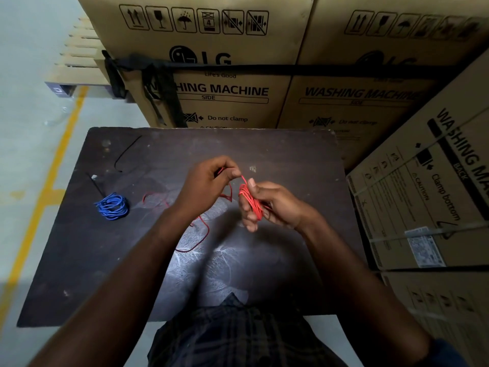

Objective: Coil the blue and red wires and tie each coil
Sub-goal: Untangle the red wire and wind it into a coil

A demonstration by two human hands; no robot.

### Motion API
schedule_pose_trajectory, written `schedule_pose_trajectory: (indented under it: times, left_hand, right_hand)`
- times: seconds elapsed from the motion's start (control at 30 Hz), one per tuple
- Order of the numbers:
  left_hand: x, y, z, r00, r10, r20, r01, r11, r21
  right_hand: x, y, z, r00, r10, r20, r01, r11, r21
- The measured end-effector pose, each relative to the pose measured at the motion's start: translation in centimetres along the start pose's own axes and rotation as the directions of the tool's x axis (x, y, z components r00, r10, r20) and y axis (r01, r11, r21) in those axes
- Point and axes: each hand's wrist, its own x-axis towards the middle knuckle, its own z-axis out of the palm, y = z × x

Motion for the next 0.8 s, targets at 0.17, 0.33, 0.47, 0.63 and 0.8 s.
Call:
schedule_pose_trajectory:
  times: [0.17, 0.33, 0.47, 0.63, 0.8]
  left_hand:
    - [-1.3, -1.0, 2.3, 0.998, -0.055, 0.014, 0.056, 0.998, -0.041]
    - [-2.2, -0.8, 3.1, 0.994, -0.100, -0.040, 0.089, 0.970, -0.226]
    - [-2.3, -0.3, 2.4, 0.983, -0.161, -0.089, 0.119, 0.925, -0.360]
    - [-1.7, -0.3, 1.0, 0.962, -0.238, -0.134, 0.175, 0.914, -0.366]
    - [-1.3, -1.3, -0.4, 0.970, -0.216, -0.113, 0.186, 0.956, -0.228]
  right_hand:
    - [-0.1, -1.3, 0.5, 0.996, -0.079, 0.031, 0.064, 0.943, 0.328]
    - [-0.4, -2.5, -0.2, 0.988, -0.150, -0.024, 0.144, 0.876, 0.461]
    - [-0.6, -2.5, -1.1, 0.988, -0.137, -0.072, 0.154, 0.914, 0.375]
    - [-0.5, -1.9, 0.0, 0.995, -0.091, -0.032, 0.095, 0.983, 0.159]
    - [0.8, 0.3, 1.7, 0.992, 0.091, -0.082, -0.106, 0.971, -0.212]
